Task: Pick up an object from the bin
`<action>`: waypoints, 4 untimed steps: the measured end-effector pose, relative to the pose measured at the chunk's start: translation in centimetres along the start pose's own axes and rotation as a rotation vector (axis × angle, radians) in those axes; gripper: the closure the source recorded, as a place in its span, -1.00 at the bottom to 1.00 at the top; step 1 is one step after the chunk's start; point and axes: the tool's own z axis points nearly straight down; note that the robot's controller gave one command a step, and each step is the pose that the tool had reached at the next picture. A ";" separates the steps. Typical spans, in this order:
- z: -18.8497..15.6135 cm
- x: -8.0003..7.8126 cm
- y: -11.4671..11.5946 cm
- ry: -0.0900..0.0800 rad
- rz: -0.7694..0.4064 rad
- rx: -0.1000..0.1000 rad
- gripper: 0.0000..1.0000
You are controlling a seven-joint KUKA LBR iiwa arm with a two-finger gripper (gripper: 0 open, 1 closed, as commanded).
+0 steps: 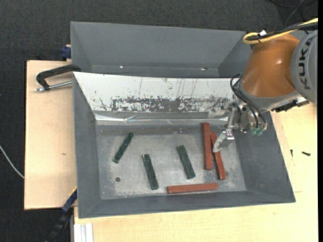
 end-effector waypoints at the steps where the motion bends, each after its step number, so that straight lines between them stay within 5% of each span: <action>1: 4.3 -0.8 -0.1 -0.006 -0.049 0.001 -1.00; 2: 6.6 -1.1 -0.4 -0.004 -0.273 -0.001 -1.00; 3: 6.9 -2.0 -1.8 -0.008 -0.623 -0.007 -1.00; 4: 8.2 -1.1 -3.6 -0.002 -0.994 0.001 1.00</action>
Offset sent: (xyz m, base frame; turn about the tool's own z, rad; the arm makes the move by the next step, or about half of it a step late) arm 0.0154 -0.0171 -0.0760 -0.4071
